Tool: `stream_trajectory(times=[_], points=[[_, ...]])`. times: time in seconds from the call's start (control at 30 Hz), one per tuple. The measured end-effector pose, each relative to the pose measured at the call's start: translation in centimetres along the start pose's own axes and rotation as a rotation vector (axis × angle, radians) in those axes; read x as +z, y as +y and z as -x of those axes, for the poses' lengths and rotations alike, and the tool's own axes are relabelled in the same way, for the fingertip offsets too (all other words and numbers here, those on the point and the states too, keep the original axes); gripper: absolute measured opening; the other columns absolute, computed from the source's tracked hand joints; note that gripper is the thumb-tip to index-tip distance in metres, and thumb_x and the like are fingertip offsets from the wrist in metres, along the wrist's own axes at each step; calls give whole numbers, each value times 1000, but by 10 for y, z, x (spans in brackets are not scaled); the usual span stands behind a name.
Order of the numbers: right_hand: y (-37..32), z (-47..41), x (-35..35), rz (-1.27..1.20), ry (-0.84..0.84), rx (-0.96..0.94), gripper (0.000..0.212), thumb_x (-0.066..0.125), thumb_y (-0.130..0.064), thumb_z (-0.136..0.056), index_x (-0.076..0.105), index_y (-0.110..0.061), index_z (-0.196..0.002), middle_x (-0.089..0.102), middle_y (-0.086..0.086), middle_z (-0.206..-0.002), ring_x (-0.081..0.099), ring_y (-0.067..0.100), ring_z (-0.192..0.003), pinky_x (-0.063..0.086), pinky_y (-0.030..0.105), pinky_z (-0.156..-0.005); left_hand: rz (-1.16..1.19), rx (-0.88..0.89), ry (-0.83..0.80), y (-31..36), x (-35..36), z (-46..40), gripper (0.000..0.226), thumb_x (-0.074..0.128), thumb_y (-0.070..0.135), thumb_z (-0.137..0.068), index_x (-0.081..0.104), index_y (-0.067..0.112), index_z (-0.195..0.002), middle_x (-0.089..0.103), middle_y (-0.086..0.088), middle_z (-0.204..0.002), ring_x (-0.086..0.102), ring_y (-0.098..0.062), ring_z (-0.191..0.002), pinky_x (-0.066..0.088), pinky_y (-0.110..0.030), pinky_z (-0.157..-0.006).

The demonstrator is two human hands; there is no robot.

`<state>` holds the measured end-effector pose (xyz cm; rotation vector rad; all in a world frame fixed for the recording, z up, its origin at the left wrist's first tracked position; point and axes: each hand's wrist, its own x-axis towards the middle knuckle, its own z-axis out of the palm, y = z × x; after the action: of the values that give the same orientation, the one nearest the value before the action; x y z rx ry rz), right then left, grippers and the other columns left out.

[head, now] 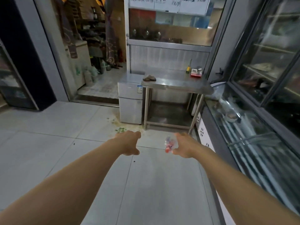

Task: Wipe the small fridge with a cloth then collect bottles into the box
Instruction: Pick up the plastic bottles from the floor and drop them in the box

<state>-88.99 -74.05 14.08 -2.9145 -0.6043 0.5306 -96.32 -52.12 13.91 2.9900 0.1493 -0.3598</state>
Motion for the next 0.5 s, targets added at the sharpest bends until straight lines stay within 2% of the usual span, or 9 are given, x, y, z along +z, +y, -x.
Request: stream_trajectory(times=[0.17,0.33,0.5], points=[[10,-103,-17,-26,-15,71,69,65,-36,-84,32,-16,-141,33,12,-145,35,31,-132,37,39,-105,10,37,-29,-34,-10,-114,64,63,42,-84,34,23,-137,51,-3,-132,48,-26,-119,37,-38,-95],[7,-211,-33,-68,-20,177,86,72,-36,-79,24,-14,-146,26,14,-151,30,31,-137,35,41,-109,-11,152,-34,-66,-24,-240,64,62,42,-84,36,21,-139,48,-3,-139,46,-26,-124,37,-39,-99],[5,-300,-40,-92,37,223,74,66,-36,-80,30,-15,-141,38,12,-141,36,29,-130,38,38,-104,-61,244,-118,-86,-45,-349,65,60,42,-86,33,20,-141,44,-6,-143,44,-28,-127,37,-41,-102]])
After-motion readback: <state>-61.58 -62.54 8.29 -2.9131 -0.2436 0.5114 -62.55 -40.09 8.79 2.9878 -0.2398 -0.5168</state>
